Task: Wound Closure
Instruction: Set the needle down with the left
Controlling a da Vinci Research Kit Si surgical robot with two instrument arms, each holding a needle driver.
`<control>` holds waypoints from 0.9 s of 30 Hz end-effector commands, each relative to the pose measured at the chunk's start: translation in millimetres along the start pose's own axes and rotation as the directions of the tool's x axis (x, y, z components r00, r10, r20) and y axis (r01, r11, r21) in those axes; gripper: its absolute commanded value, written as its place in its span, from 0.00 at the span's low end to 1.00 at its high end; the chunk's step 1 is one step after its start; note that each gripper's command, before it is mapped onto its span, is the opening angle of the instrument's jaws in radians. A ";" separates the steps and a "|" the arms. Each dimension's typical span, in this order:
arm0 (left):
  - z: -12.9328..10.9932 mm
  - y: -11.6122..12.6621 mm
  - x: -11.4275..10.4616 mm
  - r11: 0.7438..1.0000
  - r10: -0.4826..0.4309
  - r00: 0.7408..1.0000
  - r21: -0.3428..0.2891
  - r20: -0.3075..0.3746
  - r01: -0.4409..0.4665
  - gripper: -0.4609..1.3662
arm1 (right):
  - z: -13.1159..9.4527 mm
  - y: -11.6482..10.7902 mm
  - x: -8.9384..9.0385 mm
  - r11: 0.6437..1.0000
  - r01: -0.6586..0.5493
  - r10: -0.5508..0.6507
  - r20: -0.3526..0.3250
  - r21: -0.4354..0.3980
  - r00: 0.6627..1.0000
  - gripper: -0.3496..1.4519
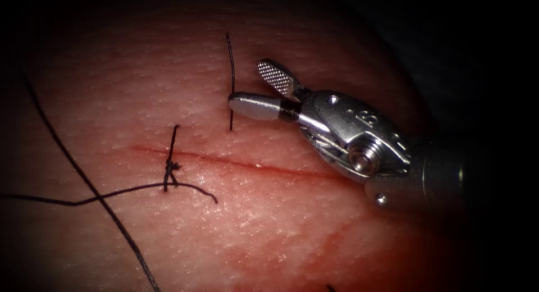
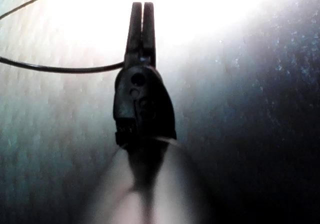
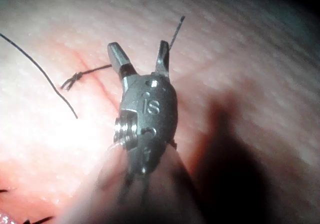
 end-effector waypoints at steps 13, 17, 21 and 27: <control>-9.6 -2.4 -1.8 0.997 -0.017 0.995 0.078 0.095 0.009 0.06 | -0.7 0.0 -0.5 1.000 0.004 -0.004 0.003 0.015 1.000 0.82; -6.6 -2.5 -3.9 0.999 -0.012 0.988 0.053 0.152 0.004 0.06 | -0.7 -0.1 -0.7 1.000 0.004 -0.004 0.002 0.014 1.000 0.81; -1.0 -2.8 -6.7 0.999 -0.012 0.991 0.039 0.135 0.007 0.06 | -0.9 -0.2 -0.9 1.000 0.006 -0.006 0.007 0.013 1.000 0.80; 7.4 -2.1 -7.4 0.999 -0.031 0.996 -0.028 0.080 0.033 0.06 | -1.3 -0.2 -1.1 1.000 0.008 -0.008 0.009 0.015 1.000 0.81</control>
